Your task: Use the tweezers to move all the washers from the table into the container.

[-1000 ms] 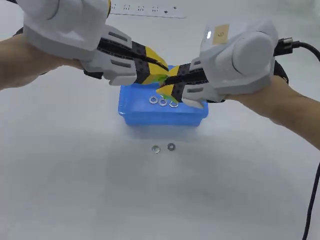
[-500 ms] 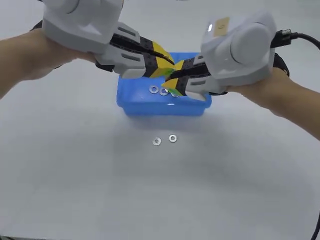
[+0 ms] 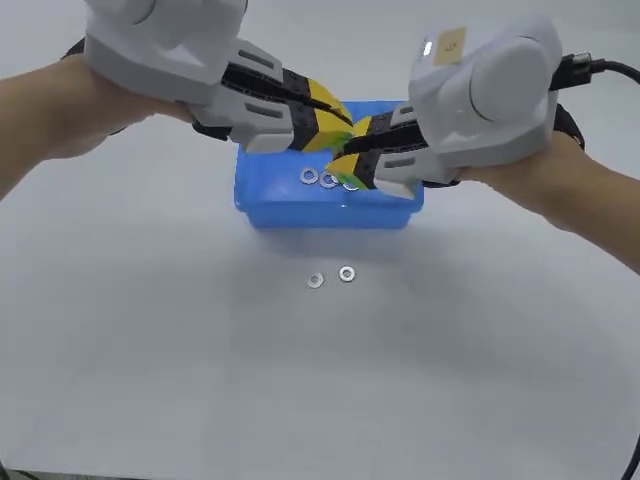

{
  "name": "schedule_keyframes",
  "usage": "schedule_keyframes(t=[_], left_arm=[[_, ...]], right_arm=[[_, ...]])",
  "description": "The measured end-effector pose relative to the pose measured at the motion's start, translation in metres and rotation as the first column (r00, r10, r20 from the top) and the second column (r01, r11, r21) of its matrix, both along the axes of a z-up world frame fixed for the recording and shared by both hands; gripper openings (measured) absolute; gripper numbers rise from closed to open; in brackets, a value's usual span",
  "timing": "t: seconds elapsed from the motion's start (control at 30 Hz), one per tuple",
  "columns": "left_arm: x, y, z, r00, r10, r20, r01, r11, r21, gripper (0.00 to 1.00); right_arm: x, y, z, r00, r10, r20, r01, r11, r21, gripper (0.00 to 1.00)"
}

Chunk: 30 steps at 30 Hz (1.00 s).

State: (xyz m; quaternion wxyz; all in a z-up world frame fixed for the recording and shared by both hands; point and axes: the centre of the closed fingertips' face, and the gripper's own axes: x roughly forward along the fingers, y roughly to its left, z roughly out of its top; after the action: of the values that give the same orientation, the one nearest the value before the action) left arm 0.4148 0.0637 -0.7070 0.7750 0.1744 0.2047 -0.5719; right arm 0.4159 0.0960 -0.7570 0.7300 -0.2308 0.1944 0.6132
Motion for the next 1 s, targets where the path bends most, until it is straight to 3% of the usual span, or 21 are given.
schedule_keyframes(t=[0.27,0.67,1.0], left_arm=[[-0.010,-0.001,0.019,0.999,-0.014,0.032,0.015,1.000,-0.004,0.06],[-0.041,-0.008,0.058,0.994,-0.027,0.106,0.029,0.999,-0.020,0.06],[-0.062,-0.011,0.072,0.991,-0.032,0.131,0.038,0.998,-0.046,0.06]], right_arm=[[-0.009,0.000,0.019,0.999,0.015,0.035,-0.016,1.000,0.016,0.11],[-0.035,-0.005,0.057,0.997,0.037,0.065,-0.041,0.997,0.063,0.11],[-0.064,-0.002,0.073,0.995,0.071,0.072,-0.076,0.994,0.073,0.11]])
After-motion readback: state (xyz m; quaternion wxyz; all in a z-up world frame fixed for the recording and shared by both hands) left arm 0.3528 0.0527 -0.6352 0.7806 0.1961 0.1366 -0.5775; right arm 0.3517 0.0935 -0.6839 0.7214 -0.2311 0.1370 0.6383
